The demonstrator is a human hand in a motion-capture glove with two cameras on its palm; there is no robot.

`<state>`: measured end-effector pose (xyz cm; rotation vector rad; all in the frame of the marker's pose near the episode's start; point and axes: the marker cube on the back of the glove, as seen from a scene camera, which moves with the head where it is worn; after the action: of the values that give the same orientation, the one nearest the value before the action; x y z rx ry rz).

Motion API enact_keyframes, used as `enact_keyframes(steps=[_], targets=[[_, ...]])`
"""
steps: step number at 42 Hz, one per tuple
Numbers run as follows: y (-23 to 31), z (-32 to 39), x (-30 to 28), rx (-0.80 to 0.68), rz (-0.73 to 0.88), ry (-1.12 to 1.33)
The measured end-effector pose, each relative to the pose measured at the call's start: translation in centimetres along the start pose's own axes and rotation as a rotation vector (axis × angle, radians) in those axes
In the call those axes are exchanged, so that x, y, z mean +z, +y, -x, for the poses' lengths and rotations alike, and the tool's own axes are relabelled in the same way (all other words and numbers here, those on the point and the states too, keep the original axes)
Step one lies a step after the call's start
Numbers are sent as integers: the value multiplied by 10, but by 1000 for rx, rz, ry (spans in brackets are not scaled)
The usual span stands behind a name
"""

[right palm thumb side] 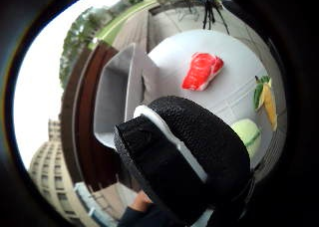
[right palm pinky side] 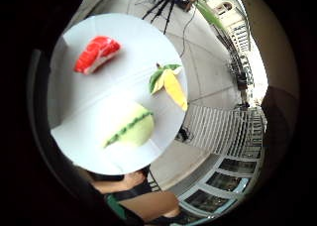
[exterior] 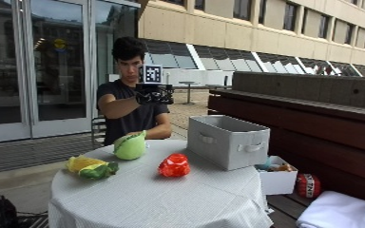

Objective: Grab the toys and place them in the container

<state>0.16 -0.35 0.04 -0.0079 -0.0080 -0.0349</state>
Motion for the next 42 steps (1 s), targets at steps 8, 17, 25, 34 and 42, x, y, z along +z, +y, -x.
enact_keyframes(steps=[8,17,25,34,42], targets=[[-5,-8,-1,-64,31,-6],[-5,-9,2,-40,23,-24],[2,-3,3,153,67,-14],[-2,-16,8,-8,23,-17],[8,-22,5,45,69,-25]])
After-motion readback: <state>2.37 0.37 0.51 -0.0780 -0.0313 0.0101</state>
